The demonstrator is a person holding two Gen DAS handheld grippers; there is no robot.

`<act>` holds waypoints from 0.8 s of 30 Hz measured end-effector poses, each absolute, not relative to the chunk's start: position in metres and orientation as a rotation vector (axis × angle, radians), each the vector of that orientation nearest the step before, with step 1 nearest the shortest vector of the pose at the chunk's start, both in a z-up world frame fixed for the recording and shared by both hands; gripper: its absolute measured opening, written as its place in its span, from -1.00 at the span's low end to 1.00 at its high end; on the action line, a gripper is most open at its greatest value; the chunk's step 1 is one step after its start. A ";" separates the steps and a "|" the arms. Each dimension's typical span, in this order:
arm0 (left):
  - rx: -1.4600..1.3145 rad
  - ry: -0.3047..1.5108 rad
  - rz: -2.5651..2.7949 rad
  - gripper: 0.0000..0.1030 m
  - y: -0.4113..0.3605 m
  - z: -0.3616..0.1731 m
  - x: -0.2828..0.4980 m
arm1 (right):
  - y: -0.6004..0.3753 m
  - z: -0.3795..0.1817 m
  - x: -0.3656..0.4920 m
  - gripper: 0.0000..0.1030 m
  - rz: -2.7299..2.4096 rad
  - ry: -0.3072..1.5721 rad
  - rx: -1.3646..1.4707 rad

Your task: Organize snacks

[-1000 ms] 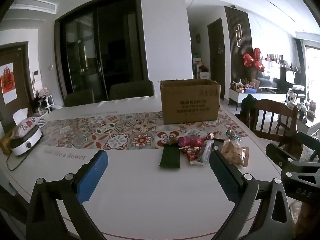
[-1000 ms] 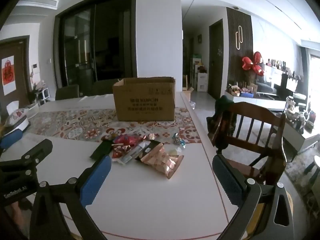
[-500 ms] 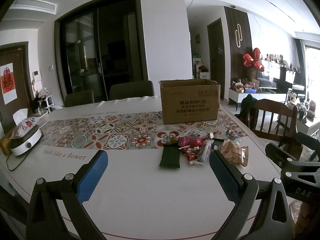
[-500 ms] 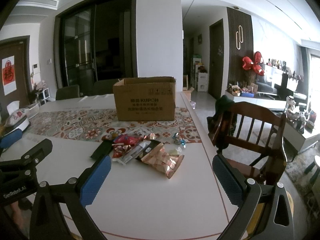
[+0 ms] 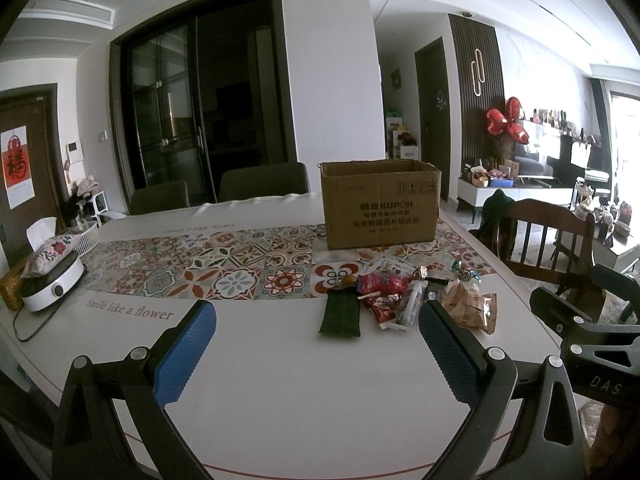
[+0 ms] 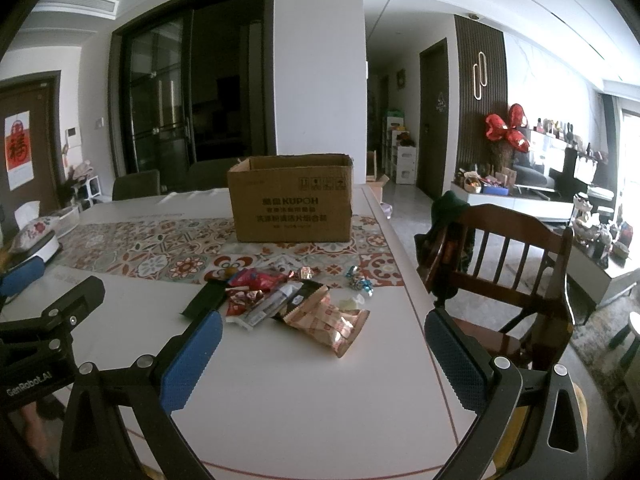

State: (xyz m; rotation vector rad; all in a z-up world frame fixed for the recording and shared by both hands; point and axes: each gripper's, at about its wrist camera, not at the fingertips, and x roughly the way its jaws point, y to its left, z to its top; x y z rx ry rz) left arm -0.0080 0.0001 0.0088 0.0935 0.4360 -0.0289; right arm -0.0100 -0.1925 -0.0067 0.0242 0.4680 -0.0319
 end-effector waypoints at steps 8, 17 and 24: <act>0.094 0.435 -0.029 1.00 0.000 0.008 -0.008 | -0.193 -0.007 -0.010 0.99 -0.032 0.468 0.024; 0.093 0.434 -0.029 1.00 0.000 0.007 -0.008 | -0.193 -0.007 -0.010 0.99 -0.031 0.467 0.024; 0.093 0.434 -0.029 1.00 0.000 0.007 -0.008 | -0.192 -0.008 -0.009 0.99 -0.030 0.467 0.024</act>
